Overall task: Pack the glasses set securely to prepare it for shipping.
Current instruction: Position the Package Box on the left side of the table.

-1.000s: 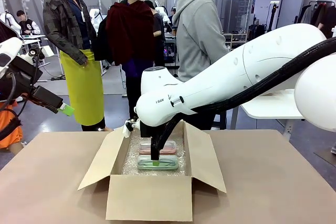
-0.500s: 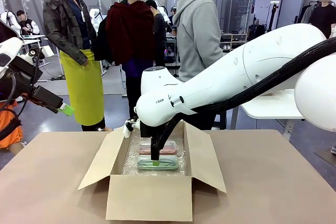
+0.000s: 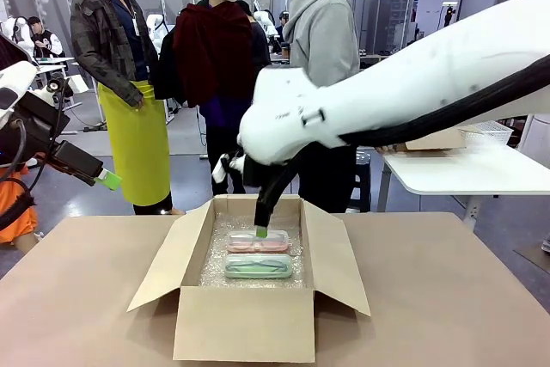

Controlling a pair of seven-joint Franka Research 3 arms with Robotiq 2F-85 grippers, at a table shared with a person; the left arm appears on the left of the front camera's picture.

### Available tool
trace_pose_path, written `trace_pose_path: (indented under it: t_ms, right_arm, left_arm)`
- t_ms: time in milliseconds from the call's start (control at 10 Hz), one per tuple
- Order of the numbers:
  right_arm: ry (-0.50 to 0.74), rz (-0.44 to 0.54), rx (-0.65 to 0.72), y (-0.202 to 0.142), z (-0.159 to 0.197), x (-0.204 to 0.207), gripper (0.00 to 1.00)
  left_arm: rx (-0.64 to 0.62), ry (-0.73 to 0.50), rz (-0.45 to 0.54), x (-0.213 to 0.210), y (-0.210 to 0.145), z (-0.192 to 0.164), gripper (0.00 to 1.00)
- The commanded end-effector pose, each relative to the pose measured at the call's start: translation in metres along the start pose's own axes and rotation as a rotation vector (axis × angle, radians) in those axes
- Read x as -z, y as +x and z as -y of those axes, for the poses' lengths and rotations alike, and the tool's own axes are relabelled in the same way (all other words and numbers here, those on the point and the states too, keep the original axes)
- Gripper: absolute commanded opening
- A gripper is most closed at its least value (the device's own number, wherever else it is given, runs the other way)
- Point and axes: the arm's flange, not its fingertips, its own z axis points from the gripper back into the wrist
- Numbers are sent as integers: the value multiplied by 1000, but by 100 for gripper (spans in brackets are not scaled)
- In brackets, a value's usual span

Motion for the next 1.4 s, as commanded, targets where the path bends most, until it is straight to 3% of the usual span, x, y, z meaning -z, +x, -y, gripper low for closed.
trace_pose_path:
  t_ms: [0, 200, 400, 600, 800, 900, 1200, 1300]
  right_arm:
    - [-22, 104, 106, -57, -25, -21, 100]
    - [-43, 164, 261, -106, -34, -39, 100]
    - [-41, 314, 503, -179, -50, -70, 100]
    - [-51, 285, 622, -216, -47, -86, 100]
    - [-131, 336, 817, -279, -51, -104, 100]
    - [-171, 410, 875, -301, -57, -113, 100]
    - [-244, 393, 958, -319, -63, -125, 100]
    - [-264, 372, 973, -315, -57, -112, 100]
  left_arm:
    - [2, -18, 17, -1, 0, -1, 100]
    - [2, -18, 17, -1, 0, -1, 100]
    - [2, -18, 17, -1, 0, -1, 100]
    - [2, -18, 17, -1, 0, -1, 100]
    - [2, -18, 17, -1, 0, -1, 100]
    - [2, -18, 17, -1, 0, -1, 100]
    - [2, -18, 17, -1, 0, -1, 100]
    - [2, -18, 17, -1, 0, -1, 100]
